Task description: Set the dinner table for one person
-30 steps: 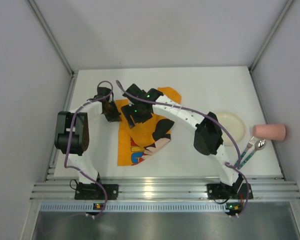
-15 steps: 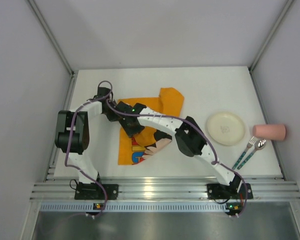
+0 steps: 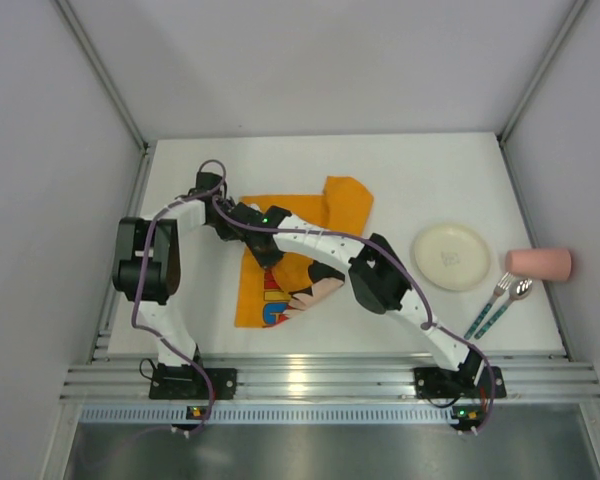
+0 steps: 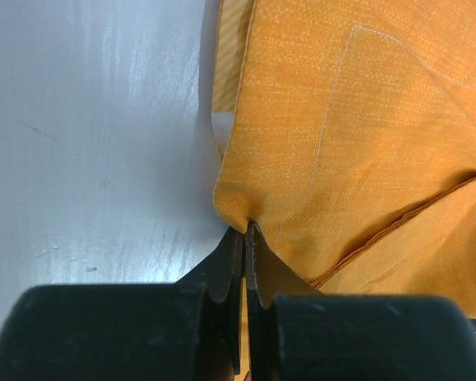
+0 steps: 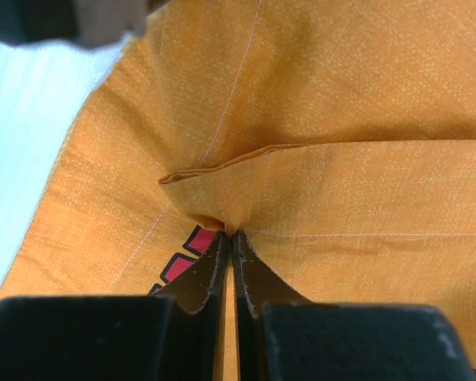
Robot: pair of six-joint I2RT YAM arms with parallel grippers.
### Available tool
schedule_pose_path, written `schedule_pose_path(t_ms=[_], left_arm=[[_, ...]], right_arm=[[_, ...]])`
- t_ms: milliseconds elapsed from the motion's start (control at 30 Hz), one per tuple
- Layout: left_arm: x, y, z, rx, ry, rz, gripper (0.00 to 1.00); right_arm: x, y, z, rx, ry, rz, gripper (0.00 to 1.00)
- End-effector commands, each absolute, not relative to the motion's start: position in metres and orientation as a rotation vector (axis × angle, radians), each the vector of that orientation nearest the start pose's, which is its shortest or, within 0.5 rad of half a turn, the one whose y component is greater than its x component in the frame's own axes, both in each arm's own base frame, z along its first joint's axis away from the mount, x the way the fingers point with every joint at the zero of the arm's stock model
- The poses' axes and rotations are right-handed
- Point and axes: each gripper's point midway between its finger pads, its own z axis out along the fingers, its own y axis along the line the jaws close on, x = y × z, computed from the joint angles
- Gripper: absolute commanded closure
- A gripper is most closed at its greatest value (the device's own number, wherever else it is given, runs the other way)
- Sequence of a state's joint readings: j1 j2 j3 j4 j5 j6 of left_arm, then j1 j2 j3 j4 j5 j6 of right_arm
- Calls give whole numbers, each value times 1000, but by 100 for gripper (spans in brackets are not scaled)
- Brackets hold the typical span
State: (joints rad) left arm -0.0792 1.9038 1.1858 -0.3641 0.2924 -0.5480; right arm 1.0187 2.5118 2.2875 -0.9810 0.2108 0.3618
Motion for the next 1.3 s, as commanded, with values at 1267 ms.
schedule_pose_path(t_ms=[1267], left_arm=[[411,61,40,-823,2590,-161,100]], right_arm=[[232,111,125,61,2715,-77,100]])
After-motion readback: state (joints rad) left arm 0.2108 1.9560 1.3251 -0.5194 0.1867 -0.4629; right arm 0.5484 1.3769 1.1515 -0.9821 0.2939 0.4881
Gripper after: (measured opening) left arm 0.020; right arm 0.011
